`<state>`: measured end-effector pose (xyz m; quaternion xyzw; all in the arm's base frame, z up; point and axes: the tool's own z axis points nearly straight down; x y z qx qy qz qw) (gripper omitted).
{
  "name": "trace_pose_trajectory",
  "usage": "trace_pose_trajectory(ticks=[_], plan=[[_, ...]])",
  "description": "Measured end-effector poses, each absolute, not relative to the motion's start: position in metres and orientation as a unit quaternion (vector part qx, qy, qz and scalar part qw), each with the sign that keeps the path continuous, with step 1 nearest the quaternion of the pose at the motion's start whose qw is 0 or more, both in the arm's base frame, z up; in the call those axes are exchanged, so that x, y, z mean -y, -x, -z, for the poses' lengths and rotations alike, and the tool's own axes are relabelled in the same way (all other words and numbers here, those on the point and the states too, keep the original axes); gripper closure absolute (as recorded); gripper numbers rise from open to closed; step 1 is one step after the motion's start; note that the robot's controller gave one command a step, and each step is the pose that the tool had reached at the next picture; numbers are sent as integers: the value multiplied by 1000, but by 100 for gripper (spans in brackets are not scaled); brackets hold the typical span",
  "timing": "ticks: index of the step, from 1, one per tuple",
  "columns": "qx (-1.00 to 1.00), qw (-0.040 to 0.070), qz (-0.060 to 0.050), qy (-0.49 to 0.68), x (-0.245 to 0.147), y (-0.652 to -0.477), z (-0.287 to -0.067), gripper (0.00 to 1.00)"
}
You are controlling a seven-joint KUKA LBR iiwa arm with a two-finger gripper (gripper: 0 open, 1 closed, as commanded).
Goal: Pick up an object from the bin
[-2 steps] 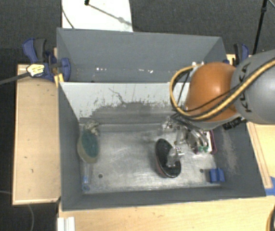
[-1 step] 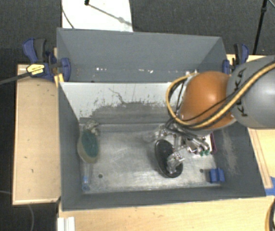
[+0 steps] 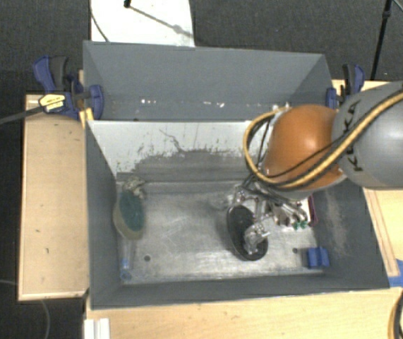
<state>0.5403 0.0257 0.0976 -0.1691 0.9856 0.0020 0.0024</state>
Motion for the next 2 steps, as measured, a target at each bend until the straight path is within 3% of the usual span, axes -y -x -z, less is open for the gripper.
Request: trace_pose_trajectory(ticks=[1, 2], plan=[[-990, 4, -1, 140, -33, -541, -140, 100], [-992, 6, 0, 123, -30, -547, -232, 100]])
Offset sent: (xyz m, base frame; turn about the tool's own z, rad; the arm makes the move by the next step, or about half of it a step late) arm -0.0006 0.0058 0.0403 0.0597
